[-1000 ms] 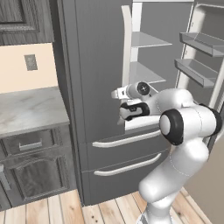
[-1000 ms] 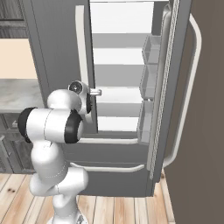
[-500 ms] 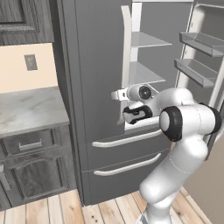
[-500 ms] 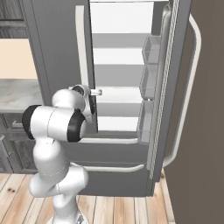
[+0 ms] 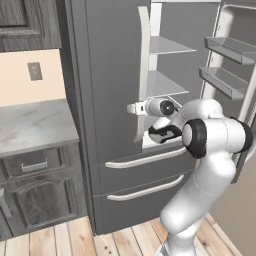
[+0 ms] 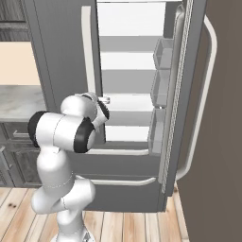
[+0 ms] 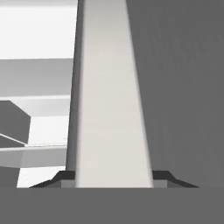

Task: Place one of the steaks on the plate and the other in the bowl. Then place the bowl in the fridge.

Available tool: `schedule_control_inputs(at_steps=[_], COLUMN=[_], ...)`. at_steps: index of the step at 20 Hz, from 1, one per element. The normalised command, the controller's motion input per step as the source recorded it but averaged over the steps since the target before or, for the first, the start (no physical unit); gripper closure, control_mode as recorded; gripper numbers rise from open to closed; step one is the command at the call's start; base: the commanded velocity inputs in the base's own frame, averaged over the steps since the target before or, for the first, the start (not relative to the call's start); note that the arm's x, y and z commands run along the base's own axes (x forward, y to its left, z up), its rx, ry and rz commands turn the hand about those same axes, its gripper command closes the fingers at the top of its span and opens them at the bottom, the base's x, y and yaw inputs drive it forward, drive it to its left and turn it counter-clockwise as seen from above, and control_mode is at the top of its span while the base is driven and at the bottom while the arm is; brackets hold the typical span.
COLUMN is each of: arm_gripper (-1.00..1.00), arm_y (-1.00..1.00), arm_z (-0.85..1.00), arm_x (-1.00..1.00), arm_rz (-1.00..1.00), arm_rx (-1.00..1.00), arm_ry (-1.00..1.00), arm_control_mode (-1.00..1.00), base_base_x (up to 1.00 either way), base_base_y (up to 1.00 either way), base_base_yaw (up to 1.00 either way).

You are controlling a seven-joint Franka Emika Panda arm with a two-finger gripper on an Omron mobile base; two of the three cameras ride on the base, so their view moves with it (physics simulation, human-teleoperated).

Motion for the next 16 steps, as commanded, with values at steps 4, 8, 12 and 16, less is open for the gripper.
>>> schedule_control_inputs(at_steps=[4, 8, 12, 16], arm_gripper=[1.0, 1.0, 1.0, 1.0], arm_y=[0.02, 0.0, 0.0, 0.0], arm_z=[0.14, 0.38, 0.44, 0.53], arm_x=[-0.09, -0.44, -0.63, -0.69], arm_rz=[0.04, 0.02, 0.0, 0.0], arm_rx=[0.01, 0.0, 0.0, 0.0], arm_ry=[0.0, 0.0, 0.03, 0.08], arm_control_mode=[-1.0, -1.0, -1.0, -1.0], base_base_x=[0.0, 0.0, 0.0, 0.0], base_base_y=[0.0, 0.0, 0.0, 0.0], base_base_yaw=[0.0, 0.0, 0.0, 0.0])
